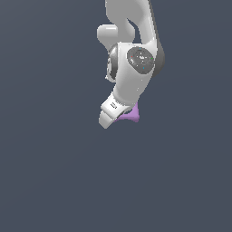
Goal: Pick up the object and move it to a goal position.
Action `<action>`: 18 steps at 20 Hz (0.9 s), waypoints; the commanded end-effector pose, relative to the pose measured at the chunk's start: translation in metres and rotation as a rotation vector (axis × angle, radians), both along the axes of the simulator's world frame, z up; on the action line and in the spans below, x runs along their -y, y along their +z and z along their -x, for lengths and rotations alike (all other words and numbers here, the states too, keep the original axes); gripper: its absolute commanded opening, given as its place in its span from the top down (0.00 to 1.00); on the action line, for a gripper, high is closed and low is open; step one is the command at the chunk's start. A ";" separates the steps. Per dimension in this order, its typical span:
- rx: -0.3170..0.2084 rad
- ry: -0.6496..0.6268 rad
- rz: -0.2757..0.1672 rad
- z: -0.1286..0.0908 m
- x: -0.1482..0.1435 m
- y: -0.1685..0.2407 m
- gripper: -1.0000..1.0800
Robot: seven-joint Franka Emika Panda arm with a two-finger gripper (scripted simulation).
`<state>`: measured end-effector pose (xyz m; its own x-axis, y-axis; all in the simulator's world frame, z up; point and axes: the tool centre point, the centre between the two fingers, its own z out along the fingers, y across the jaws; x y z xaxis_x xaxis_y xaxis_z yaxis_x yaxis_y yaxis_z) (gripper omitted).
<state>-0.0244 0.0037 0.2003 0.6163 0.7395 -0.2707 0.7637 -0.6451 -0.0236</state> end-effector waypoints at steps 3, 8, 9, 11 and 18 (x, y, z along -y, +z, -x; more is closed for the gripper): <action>0.000 0.000 0.000 0.014 -0.014 0.053 1.00; -0.001 0.001 -0.001 0.028 -0.030 0.110 1.00; -0.001 0.001 -0.001 0.031 -0.033 0.122 1.00; -0.001 0.001 -0.002 0.036 -0.040 0.144 1.00; -0.001 0.001 -0.002 0.053 -0.060 0.219 1.00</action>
<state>-0.0734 0.0596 0.4037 0.6155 0.7407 -0.2692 0.7645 -0.6441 -0.0243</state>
